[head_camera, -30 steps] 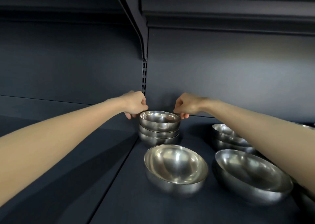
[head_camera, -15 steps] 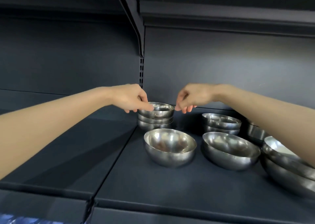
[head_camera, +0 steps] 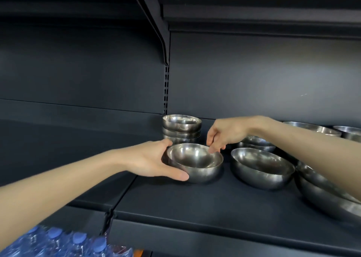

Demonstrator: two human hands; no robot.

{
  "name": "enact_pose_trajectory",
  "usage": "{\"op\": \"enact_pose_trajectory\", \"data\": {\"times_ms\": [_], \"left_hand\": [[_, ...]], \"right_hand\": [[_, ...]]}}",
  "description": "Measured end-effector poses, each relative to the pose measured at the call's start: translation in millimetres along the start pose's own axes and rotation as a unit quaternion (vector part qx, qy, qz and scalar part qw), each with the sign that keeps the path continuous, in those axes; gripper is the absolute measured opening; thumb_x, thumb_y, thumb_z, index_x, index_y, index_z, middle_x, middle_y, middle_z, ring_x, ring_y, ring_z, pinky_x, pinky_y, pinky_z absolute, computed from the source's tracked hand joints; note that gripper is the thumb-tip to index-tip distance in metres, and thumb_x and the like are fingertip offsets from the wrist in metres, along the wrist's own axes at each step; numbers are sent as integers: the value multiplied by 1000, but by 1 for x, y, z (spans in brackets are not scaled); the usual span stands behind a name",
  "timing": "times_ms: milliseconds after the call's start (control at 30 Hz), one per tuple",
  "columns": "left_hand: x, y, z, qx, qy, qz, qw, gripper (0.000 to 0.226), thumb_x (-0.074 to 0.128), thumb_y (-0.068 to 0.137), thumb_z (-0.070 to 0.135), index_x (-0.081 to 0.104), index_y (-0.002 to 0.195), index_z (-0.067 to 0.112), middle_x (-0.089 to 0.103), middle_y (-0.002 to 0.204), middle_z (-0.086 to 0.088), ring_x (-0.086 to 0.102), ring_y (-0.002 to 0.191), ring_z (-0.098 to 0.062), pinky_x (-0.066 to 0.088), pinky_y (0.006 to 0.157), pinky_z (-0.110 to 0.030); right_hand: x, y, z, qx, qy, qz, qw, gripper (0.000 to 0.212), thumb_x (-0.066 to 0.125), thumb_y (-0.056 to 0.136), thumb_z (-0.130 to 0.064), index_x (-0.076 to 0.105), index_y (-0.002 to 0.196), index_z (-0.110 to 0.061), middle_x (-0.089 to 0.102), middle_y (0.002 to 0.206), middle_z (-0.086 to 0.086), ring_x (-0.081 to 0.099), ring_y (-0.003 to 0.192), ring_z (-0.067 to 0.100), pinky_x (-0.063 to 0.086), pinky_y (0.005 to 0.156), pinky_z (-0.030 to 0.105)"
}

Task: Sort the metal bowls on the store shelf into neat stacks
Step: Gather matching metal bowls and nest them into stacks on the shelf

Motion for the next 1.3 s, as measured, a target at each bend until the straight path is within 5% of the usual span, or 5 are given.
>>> {"op": "enact_pose_trajectory", "data": {"times_ms": [267, 400, 700, 1100, 1300], "left_hand": [[-5, -9, 13, 1, -58, 59, 997, 73, 82, 62, 53, 46, 121, 29, 61, 108, 18, 60, 98, -1, 48, 93, -24], [-27, -14, 20, 16, -128, 108, 986, 57, 84, 65, 38, 48, 109, 37, 69, 100, 14, 64, 89, 4, 45, 78, -5], [-83, 10, 12, 31, -175, 191, 966, 70, 85, 66, 27, 46, 124, 27, 65, 109, 12, 60, 100, 2, 41, 75, -11], [-99, 88, -36, 56, -171, 121, 976, 69, 83, 70, 28, 44, 127, 28, 61, 118, 12, 57, 108, 0, 40, 86, -16], [-91, 106, -54, 70, -188, 90, 976, 68, 81, 73, 28, 45, 130, 27, 63, 118, 12, 58, 111, -2, 41, 104, -29]], "right_hand": [[-5, -4, -3, -24, -12, 35, 999, 19, 66, 84, -11, 68, 97, 3, 65, 67, 0, 47, 42, -5, 41, 52, 12], [-31, -14, -4, -42, 37, 125, 991, 14, 63, 82, -6, 69, 90, 3, 63, 61, -1, 46, 41, -3, 39, 49, 9], [-81, -6, -5, -34, 60, 321, 945, 18, 56, 82, -5, 72, 90, -8, 69, 75, 5, 56, 63, 2, 37, 51, 1], [-86, 61, 9, 52, 48, 320, 945, 22, 52, 83, -2, 71, 93, -8, 72, 83, 9, 52, 70, 6, 39, 69, 21], [-76, 78, 12, 72, 48, 294, 952, 23, 50, 83, -1, 70, 92, -6, 73, 78, 9, 55, 70, 6, 42, 63, 21]]}}
Point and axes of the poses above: each hand's wrist, its own y-axis towards the middle knuckle, its own x-axis out of the palm, z = x × y, the point moved 6 cm from there along y, towards the middle knuckle
